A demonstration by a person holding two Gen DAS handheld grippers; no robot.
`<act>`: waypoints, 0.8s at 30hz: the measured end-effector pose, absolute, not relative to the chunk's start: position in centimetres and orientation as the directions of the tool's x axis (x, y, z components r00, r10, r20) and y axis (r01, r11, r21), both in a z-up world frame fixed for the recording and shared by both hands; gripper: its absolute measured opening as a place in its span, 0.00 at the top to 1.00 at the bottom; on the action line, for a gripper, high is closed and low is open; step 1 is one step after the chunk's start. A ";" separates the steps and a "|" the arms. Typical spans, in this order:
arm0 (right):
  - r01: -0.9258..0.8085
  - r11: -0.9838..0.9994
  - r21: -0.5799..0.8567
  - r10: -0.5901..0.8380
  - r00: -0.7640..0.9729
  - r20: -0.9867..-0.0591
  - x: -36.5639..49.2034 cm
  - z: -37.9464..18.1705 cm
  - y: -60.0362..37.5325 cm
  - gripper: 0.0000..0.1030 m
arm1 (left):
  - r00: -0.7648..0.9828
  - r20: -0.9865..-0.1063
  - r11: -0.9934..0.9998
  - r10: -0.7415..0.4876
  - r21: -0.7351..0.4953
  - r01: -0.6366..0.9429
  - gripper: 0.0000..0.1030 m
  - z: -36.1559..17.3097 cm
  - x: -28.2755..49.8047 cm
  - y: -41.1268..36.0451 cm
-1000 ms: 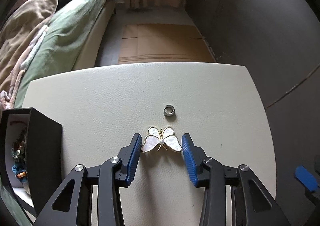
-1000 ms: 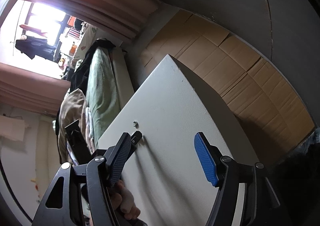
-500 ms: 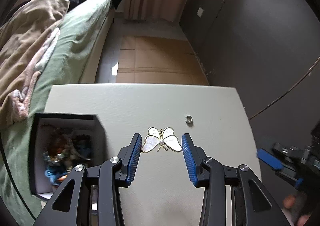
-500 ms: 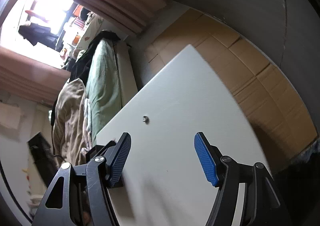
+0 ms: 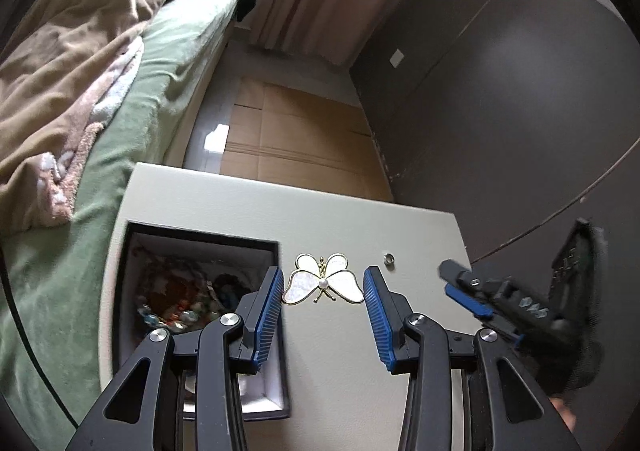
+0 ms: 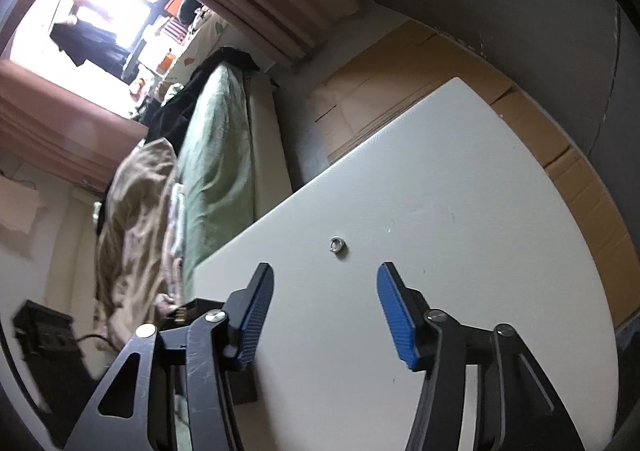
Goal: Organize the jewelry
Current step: 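Carry the butterfly pendant into the box with the left gripper while the right grasps the silver ring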
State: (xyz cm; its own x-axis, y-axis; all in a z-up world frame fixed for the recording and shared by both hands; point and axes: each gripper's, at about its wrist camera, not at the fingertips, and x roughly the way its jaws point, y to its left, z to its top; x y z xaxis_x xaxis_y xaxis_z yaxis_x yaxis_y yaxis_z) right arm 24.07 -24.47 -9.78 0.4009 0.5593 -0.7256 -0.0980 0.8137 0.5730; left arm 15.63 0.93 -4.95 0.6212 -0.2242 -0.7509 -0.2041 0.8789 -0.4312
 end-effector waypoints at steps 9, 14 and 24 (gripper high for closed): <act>-0.310 0.910 0.276 0.402 0.485 -0.777 23.8 -10.5 -19.4 0.49 | 0.638 -0.720 0.828 -0.272 -0.513 -0.226 0.58 -4.8 14.2 5.5; -0.348 0.922 0.170 0.340 0.514 -0.788 23.8 -11.1 -17.4 0.60 | 0.640 -0.715 0.814 -0.280 -0.531 -0.237 0.58 -4.8 13.9 7.3; -0.332 0.940 0.071 0.255 0.551 -0.795 24.2 -12.0 -16.1 0.67 | 0.619 -0.731 0.797 -0.289 -0.541 -0.267 0.58 -5.2 13.5 9.2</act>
State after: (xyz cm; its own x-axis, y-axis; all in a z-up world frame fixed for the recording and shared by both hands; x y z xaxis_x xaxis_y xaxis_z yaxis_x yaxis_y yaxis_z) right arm 24.17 -16.05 -12.05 0.5510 0.2550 -0.7946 -0.3322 0.9405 0.0714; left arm 13.49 9.19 -5.23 0.6188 -0.2886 -0.7306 -0.2674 0.7971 -0.5414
